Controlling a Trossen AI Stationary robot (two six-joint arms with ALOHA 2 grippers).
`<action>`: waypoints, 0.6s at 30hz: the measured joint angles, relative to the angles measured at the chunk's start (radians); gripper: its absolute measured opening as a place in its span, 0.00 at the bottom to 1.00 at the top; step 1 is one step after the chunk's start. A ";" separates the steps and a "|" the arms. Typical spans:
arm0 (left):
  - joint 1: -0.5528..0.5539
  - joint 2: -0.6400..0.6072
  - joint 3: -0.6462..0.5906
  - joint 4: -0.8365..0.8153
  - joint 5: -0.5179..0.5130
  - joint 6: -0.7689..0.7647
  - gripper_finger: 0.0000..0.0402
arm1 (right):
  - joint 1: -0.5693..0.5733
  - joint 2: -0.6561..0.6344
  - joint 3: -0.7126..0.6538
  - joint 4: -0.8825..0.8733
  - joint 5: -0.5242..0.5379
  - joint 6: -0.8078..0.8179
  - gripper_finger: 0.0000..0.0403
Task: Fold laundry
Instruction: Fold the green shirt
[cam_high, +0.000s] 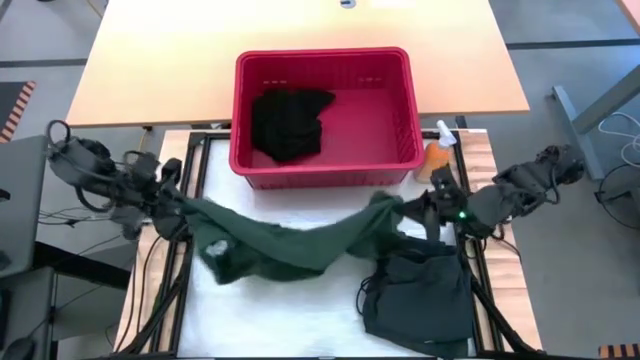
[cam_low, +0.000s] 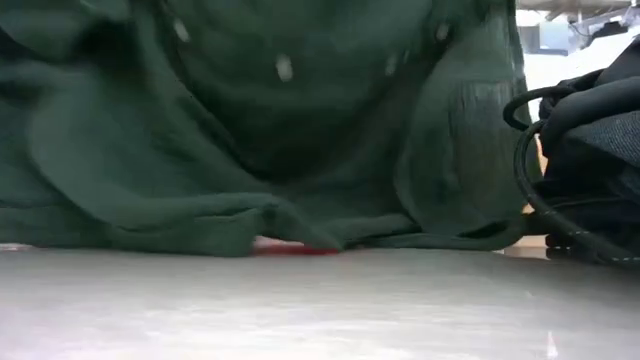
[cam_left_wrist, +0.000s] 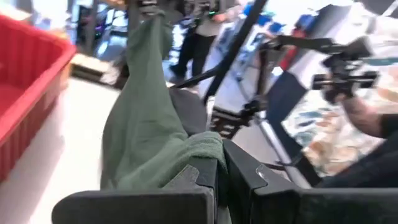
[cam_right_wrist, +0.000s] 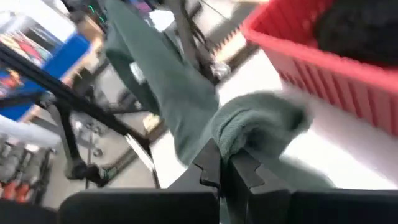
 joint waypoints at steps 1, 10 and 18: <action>0.000 -0.006 0.000 0.002 0.019 0.007 0.00 | 0.008 -0.010 0.000 0.024 0.003 -0.023 0.06; 0.000 -0.048 0.000 -0.013 0.273 0.061 0.00 | 0.140 -0.125 0.002 -0.170 0.030 0.005 0.06; 0.000 -0.123 0.000 0.001 0.172 0.121 0.00 | 0.171 -0.198 0.002 -0.403 0.163 0.204 0.06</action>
